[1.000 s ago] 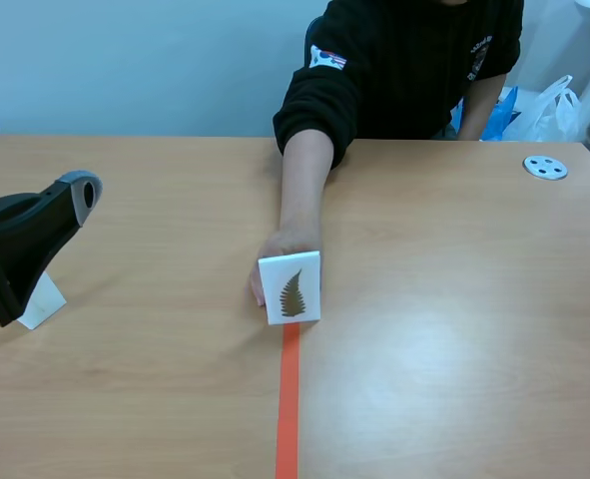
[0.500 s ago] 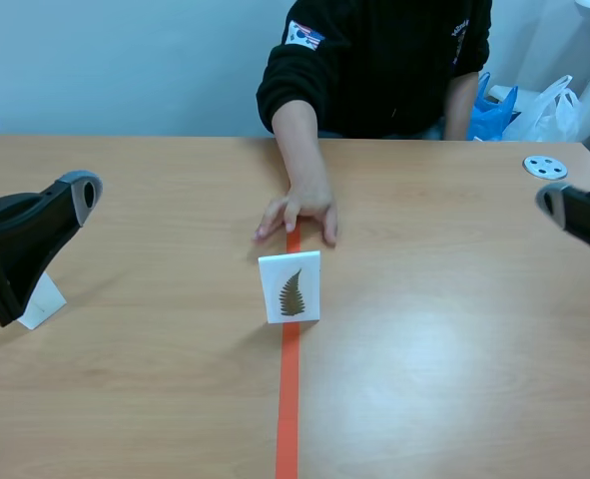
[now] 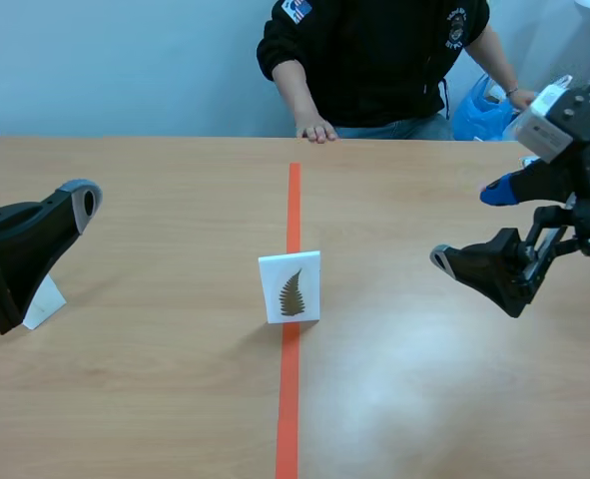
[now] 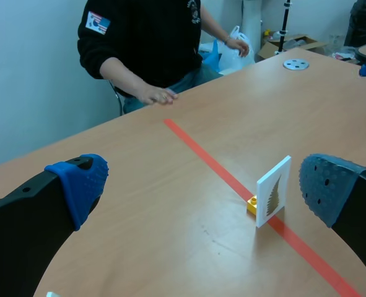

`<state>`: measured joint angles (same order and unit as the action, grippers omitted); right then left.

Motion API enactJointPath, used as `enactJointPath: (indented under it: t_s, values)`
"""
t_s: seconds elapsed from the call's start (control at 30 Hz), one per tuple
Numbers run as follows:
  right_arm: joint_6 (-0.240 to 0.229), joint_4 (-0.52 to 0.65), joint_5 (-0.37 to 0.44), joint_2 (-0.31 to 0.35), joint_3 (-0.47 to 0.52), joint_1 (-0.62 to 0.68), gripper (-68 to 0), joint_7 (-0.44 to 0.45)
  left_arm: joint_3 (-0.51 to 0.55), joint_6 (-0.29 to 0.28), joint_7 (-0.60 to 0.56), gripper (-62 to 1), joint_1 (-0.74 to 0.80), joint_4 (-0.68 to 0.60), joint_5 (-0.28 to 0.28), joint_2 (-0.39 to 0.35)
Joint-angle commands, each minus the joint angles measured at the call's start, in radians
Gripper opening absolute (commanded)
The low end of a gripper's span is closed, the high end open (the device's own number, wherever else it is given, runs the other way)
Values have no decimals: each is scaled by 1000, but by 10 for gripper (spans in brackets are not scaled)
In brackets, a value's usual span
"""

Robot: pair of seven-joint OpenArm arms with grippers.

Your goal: Sort the leaf by its shape. The table is split by an orange tape line. A compound leaf with several leaflets goes to the left side, a simple leaf with one blade goes to the right side. Return to the home posture when a red brick is placed on the table.

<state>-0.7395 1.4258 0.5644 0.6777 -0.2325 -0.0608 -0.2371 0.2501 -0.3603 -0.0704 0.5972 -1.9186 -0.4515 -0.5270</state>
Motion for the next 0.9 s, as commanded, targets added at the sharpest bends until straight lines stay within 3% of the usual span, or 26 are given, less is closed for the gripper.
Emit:
enactJointPath:
  t_s: [0.0,0.17,0.4,0.73,0.87]
  values:
    - [-6,-13,11,18,-30,-70,-6,18,18,3,-11,14,7,-12,-8,19]
    - [-6,-105,-1,-11,-189,-217,-6,26,41,6,-12,14,14,-12,-8,54]
    - [-6,-227,-51,-124,-336,-322,-6,55,68,6,-16,14,34,-13,-9,61]
    - [17,-362,-169,-285,-420,-341,-6,130,113,6,-18,14,34,-13,-9,61]
    - [17,-399,-177,-331,-426,-341,-8,132,117,6,-18,14,34,-13,-10,61]
